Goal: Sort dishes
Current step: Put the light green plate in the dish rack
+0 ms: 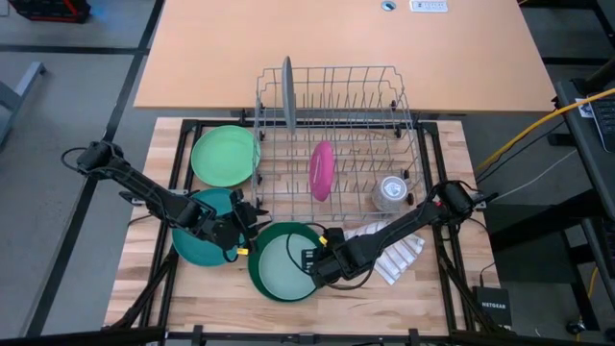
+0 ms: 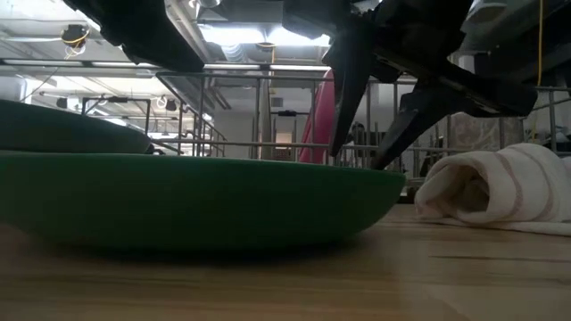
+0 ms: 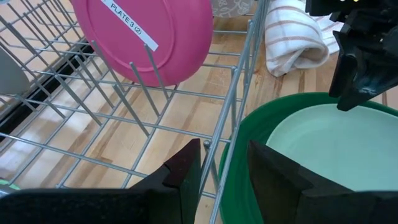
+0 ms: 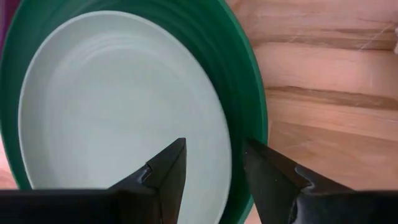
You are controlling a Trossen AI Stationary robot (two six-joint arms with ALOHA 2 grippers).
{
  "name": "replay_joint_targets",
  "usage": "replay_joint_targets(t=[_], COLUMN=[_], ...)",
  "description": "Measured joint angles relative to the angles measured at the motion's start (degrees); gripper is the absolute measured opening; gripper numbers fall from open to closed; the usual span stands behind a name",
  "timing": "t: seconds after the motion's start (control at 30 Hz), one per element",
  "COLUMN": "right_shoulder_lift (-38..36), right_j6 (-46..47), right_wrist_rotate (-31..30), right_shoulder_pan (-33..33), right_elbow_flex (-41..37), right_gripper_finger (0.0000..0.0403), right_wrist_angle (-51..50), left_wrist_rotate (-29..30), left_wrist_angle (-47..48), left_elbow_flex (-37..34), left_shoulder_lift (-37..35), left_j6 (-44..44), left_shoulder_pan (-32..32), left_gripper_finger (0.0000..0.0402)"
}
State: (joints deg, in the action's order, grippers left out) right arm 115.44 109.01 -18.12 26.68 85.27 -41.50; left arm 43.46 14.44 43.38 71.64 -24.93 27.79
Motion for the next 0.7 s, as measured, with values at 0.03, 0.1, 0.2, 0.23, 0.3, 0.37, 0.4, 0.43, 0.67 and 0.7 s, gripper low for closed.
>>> replay_joint_targets(t=[0.03, 0.1, 0.2, 0.23, 0.3, 0.37, 0.4, 0.43, 0.67, 0.7], right_shoulder_lift=[0.00, 0.00, 0.34, 0.49, 1.54, 2.55, 2.88, 2.93, 3.45, 3.45], right_j6=[0.00, 0.00, 0.00, -0.01, -0.02, 0.07, 0.09, 0.09, 0.20, 0.20], right_wrist_rotate=[-0.07, -0.12, -0.13, -0.06, 1.15, 1.71, 1.73, 1.68, 1.25, 1.25], right_shoulder_pan=[0.00, 0.00, -0.02, -0.02, -0.02, -0.02, -0.02, -0.02, -0.07, -0.07], right_elbow_flex=[0.00, 0.00, 0.02, 0.02, 0.02, 0.02, 0.02, 0.02, 0.07, 0.07], right_gripper_finger=[0.0163, 0.0163, 0.0163, 0.0163, 0.0163, 0.0163, 0.0163, 0.0162, 0.0148, 0.0139], right_wrist_angle=[-0.02, -0.02, 1.28, 1.83, 2.32, 2.59, 2.77, 2.72, 3.06, 3.04], left_wrist_rotate=[-0.02, -0.02, -0.02, 0.00, -0.02, -0.02, 0.00, 0.00, -0.03, -0.04], left_wrist_angle=[0.00, 0.00, 0.00, 0.00, 0.00, 0.02, 0.04, 0.05, 0.08, 0.07], left_elbow_flex=[0.00, 0.00, 0.00, 0.00, 0.00, 0.00, 0.00, 0.00, 0.00, 0.00], left_shoulder_lift=[0.00, 0.00, 0.00, 0.00, 0.00, 0.00, 0.00, 0.00, 0.00, 0.00], left_j6=[0.01, 0.02, 0.05, 0.05, 0.07, 0.07, 0.10, 0.24, 0.96, 0.97], left_shoulder_pan=[0.00, 0.00, 0.00, -0.02, 0.00, 0.00, 0.00, -0.02, 0.00, 0.00], left_gripper_finger=[0.0120, 0.0120, 0.0120, 0.0120, 0.0120, 0.0120, 0.0120, 0.0120, 0.0120, 0.0120])
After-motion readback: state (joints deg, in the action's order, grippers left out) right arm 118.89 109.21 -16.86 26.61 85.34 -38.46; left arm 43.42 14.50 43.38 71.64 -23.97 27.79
